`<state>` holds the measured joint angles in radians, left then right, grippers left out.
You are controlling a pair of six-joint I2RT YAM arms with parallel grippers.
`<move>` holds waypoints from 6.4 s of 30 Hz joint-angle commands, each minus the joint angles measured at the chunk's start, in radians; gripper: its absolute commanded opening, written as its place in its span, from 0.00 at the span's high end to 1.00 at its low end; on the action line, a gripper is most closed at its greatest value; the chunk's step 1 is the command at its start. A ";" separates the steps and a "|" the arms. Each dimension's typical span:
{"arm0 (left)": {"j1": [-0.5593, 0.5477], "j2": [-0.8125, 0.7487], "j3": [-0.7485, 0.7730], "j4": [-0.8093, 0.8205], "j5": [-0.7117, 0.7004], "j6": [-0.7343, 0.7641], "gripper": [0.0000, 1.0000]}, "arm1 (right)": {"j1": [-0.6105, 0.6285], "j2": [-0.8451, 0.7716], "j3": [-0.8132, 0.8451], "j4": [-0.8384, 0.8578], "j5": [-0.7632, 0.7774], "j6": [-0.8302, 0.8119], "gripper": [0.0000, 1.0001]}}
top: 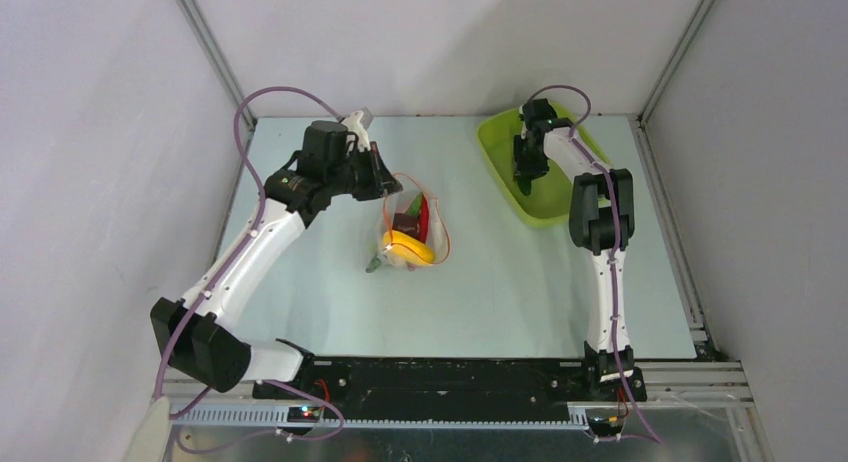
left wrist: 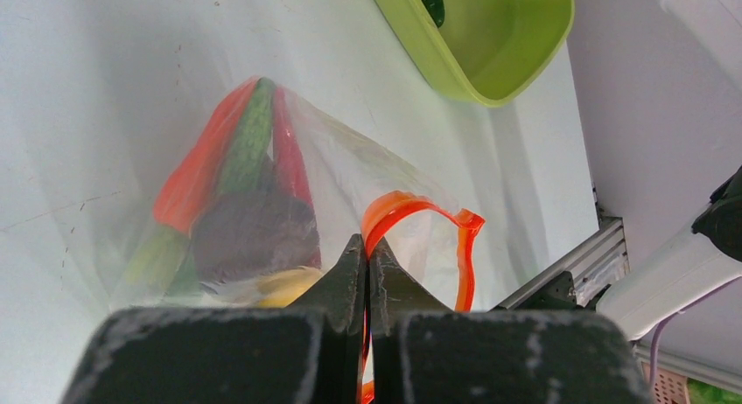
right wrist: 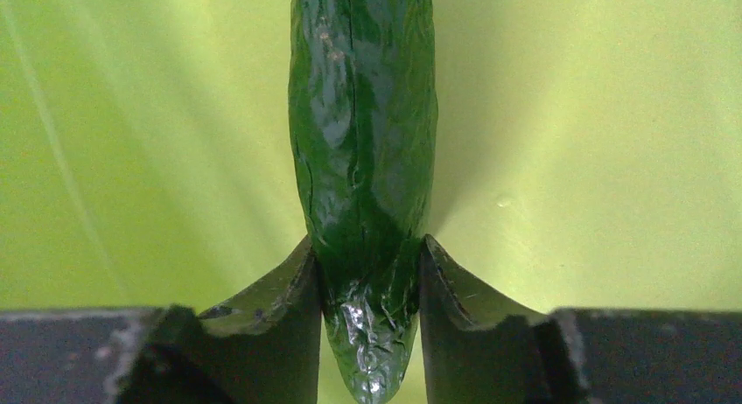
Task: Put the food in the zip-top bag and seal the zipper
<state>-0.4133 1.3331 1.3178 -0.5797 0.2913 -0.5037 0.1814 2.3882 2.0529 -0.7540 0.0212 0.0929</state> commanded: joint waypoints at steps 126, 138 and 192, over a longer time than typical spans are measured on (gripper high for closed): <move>-0.108 -0.123 -0.099 0.123 0.068 -0.010 1.00 | 0.752 -1.316 -1.039 0.459 0.075 0.394 1.00; -0.247 -0.054 -0.035 0.217 0.206 0.057 0.94 | 0.782 -1.420 -1.003 0.332 0.183 0.536 1.00; -0.289 -0.424 -0.845 1.033 0.242 0.208 0.01 | 0.330 -1.384 -0.976 0.159 -0.086 0.868 1.00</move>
<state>-0.6983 0.8482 0.4568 0.3061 0.5949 -0.3367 0.5369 1.0298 1.0943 -0.6647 0.0082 0.9752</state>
